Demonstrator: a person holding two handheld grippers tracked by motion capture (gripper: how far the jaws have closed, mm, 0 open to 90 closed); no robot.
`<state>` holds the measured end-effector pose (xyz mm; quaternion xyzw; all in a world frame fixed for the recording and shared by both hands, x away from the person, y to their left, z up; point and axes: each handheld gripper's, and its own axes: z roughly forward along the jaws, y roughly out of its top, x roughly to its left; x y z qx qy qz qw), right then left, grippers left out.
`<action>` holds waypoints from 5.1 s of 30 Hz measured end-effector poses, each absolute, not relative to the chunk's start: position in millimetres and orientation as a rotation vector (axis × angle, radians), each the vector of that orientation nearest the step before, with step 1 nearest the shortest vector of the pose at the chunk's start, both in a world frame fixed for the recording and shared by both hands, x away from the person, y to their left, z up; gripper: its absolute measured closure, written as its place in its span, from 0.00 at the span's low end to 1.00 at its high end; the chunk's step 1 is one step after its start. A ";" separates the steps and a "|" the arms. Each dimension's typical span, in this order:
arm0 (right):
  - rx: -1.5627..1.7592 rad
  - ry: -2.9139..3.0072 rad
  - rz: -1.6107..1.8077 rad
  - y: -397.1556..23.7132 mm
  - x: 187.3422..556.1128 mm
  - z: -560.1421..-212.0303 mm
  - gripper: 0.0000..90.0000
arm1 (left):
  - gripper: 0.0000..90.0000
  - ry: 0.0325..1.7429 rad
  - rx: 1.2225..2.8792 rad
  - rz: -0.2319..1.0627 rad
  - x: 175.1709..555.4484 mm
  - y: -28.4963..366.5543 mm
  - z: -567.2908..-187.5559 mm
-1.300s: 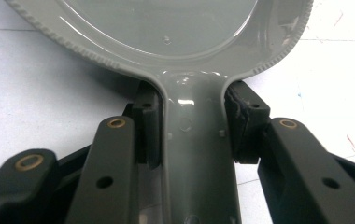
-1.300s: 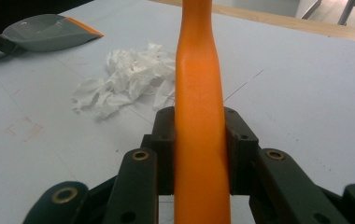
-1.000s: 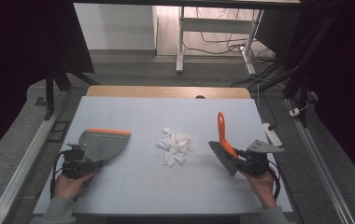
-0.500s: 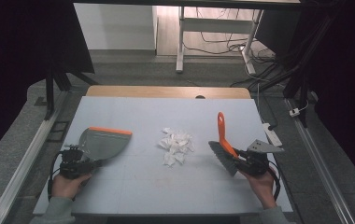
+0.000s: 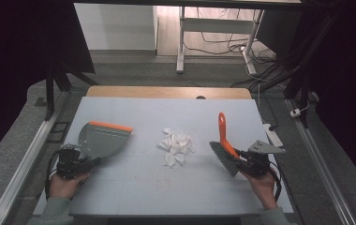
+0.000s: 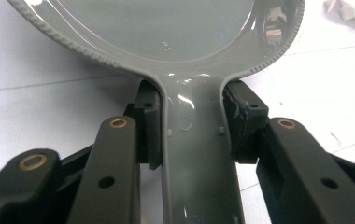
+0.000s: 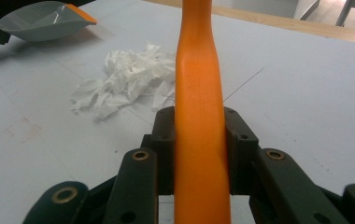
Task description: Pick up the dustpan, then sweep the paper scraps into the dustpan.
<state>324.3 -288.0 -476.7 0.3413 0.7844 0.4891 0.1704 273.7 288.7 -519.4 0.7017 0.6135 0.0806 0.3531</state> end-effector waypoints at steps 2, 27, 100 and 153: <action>0.974 2.225 1.394 -288.1 324.7 -476.7 0.78 | 0.68 1.569 1.811 0.209 273.2 290.9 -518.5; 0.985 2.212 1.411 -289.4 324.5 -475.0 0.78 | 0.68 1.311 1.885 0.206 264.1 300.3 -500.2; 0.978 2.183 1.416 -255.1 336.2 -463.5 0.78 | 0.68 0.833 2.375 -0.011 239.6 239.5 -492.5; 1.034 2.233 1.256 -181.2 430.5 -469.4 0.78 | 0.68 0.851 2.374 -0.133 256.8 222.6 -511.4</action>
